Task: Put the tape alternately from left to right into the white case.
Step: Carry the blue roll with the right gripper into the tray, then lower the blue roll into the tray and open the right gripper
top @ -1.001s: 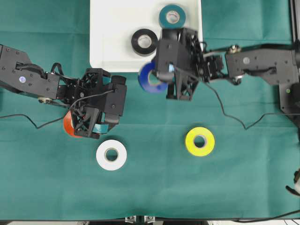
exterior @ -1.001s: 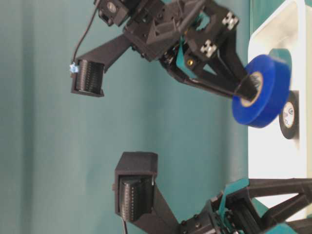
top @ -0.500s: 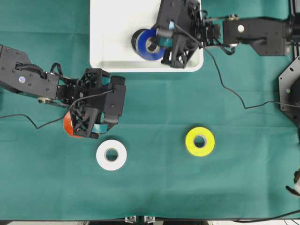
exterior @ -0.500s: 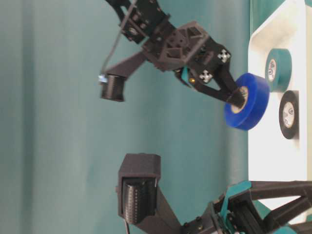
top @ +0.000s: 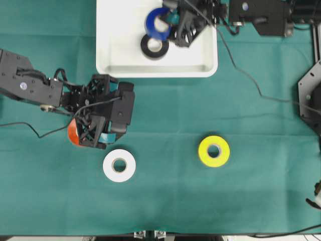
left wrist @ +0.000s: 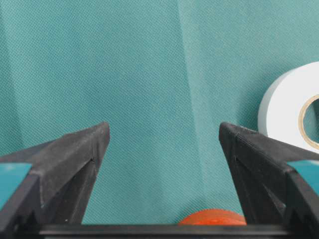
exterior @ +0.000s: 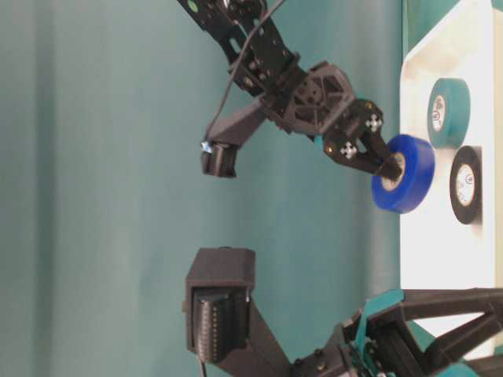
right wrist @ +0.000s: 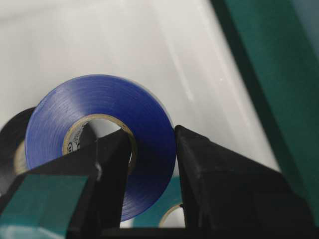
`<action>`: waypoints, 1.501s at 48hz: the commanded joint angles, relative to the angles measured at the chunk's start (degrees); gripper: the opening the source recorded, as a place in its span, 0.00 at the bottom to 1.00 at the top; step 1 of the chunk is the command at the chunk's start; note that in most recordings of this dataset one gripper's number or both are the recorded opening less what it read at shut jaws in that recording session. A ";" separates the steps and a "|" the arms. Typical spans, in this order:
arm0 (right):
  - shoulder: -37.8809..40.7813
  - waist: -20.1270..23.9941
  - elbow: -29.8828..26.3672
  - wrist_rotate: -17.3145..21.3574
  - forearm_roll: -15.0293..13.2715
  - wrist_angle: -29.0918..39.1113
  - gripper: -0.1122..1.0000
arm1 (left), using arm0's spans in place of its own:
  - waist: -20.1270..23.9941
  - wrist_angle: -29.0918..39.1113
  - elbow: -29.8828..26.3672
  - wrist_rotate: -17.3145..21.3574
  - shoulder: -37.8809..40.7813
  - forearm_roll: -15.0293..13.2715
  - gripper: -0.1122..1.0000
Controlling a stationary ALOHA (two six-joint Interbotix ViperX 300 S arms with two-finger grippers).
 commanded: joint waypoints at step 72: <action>3.78 -3.60 -3.78 0.00 -0.18 -2.81 0.82 | -0.18 -0.79 -0.44 -0.09 -0.70 -0.09 0.68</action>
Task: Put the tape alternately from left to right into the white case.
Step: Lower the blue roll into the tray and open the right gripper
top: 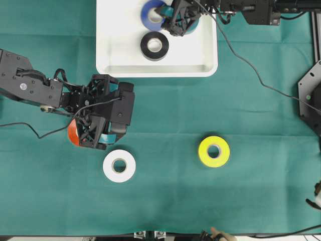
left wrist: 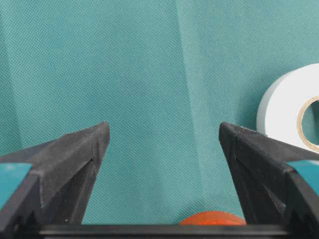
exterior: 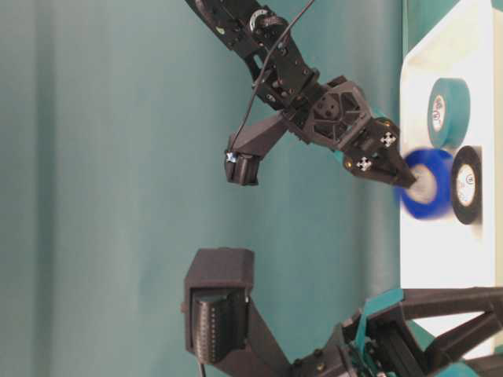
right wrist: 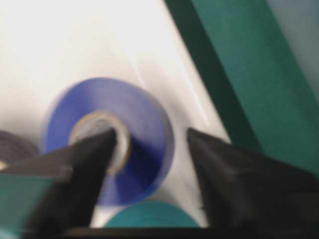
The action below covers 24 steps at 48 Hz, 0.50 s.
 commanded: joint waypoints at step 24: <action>-1.23 -0.09 -0.44 0.18 -0.09 -0.44 0.81 | -0.18 -0.35 -0.44 -0.09 -0.79 -0.09 0.68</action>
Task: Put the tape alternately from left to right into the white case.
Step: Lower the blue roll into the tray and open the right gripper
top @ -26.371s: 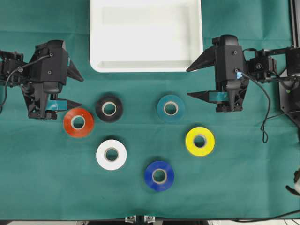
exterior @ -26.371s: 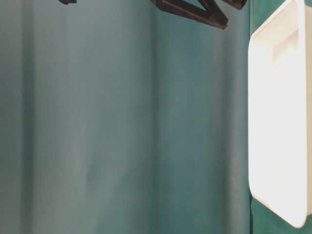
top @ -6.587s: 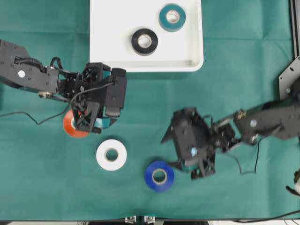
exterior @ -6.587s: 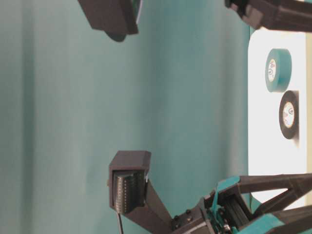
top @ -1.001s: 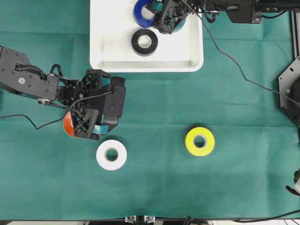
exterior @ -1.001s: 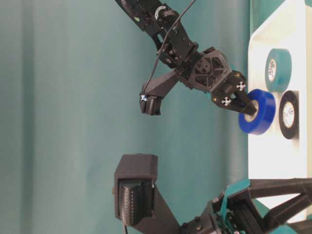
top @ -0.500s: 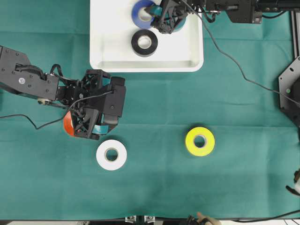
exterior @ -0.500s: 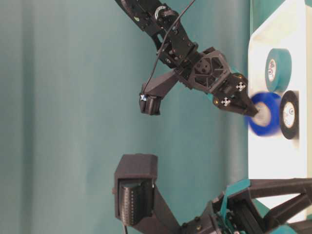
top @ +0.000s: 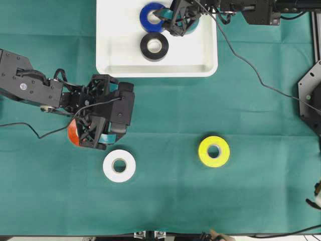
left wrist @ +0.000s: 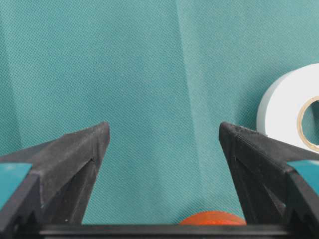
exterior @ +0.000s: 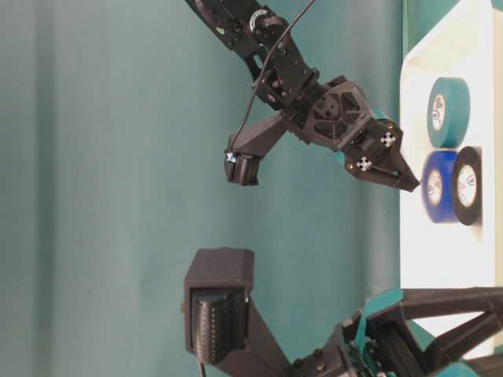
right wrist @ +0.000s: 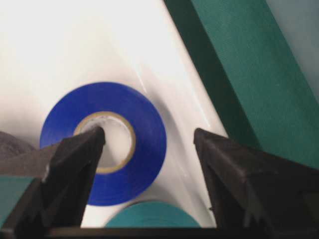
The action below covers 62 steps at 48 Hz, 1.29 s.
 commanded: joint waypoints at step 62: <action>-21.36 21.01 16.52 0.44 -0.09 -0.53 0.80 | -0.18 -0.35 -0.53 -0.44 -0.88 -0.18 0.68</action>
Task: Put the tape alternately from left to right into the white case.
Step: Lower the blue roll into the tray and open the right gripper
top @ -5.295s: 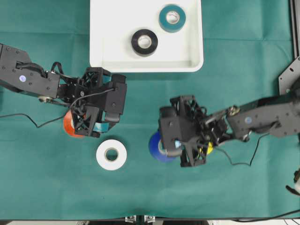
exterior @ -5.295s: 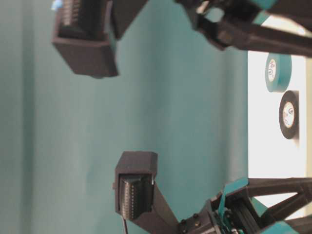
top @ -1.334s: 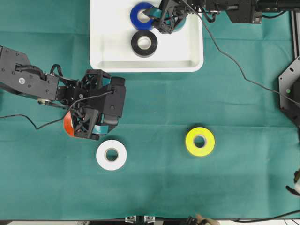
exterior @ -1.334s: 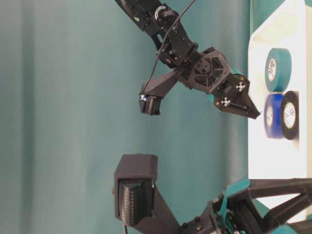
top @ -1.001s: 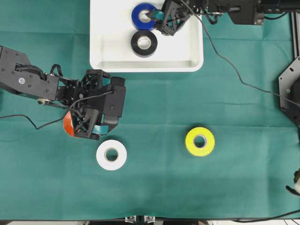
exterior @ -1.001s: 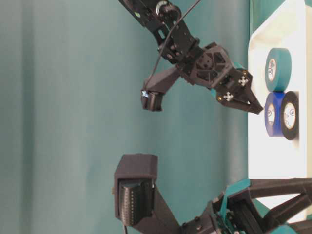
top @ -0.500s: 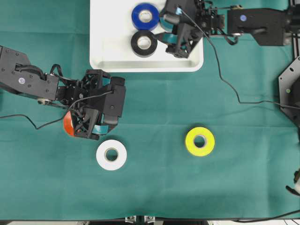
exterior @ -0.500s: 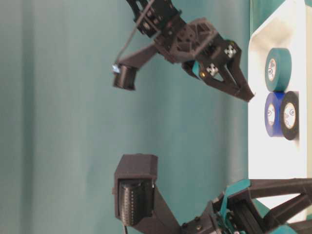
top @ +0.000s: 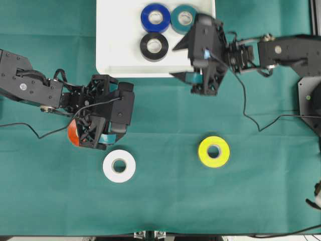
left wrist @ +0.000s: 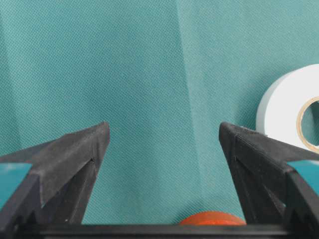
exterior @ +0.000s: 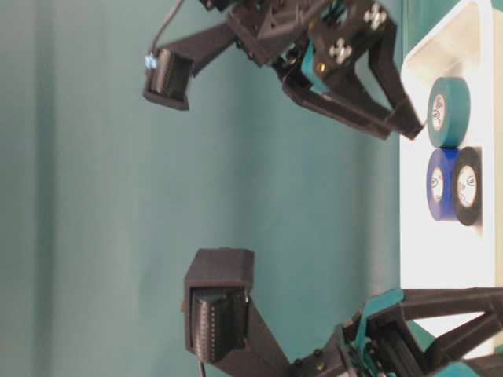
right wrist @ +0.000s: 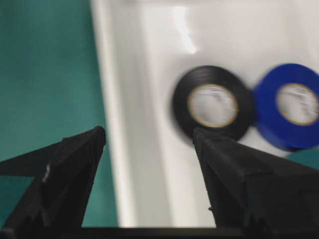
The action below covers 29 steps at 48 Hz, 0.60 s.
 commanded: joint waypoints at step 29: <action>-3.25 8.53 3.43 0.44 -0.09 -0.44 0.80 | -0.62 -0.35 -0.53 -0.09 -0.79 -0.18 0.68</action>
